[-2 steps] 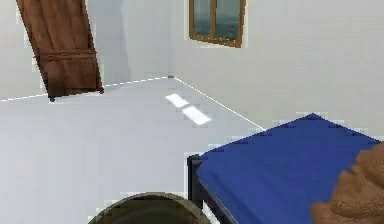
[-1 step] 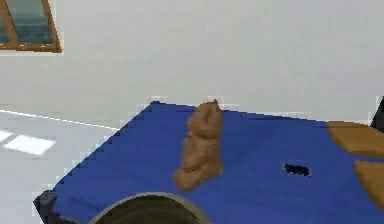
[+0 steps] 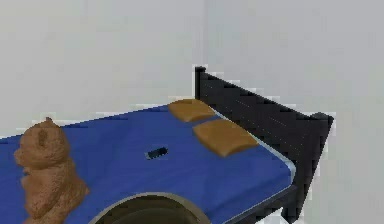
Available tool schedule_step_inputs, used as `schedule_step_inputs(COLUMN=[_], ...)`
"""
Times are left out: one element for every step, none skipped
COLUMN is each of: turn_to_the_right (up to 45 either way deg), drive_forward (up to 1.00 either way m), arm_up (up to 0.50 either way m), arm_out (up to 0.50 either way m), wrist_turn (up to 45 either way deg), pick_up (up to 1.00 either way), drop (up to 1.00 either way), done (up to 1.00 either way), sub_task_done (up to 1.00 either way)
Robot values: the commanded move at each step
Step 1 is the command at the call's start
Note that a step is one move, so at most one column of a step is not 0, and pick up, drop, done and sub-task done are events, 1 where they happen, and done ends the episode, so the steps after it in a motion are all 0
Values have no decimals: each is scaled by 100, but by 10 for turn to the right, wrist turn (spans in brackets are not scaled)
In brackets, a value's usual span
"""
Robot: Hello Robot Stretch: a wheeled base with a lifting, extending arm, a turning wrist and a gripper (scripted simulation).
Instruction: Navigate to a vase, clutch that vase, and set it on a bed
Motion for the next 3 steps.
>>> schedule_step_inputs(turn_to_the_right=[360,-450,-450], drive_forward=[0,0,0], arm_up=[0,0,0], arm_out=[0,0,0], wrist_turn=[0,0,0], pick_up=[0,0,0], drop=[0,0,0], done=[0,0,0], sub_task_done=[0,0,0])
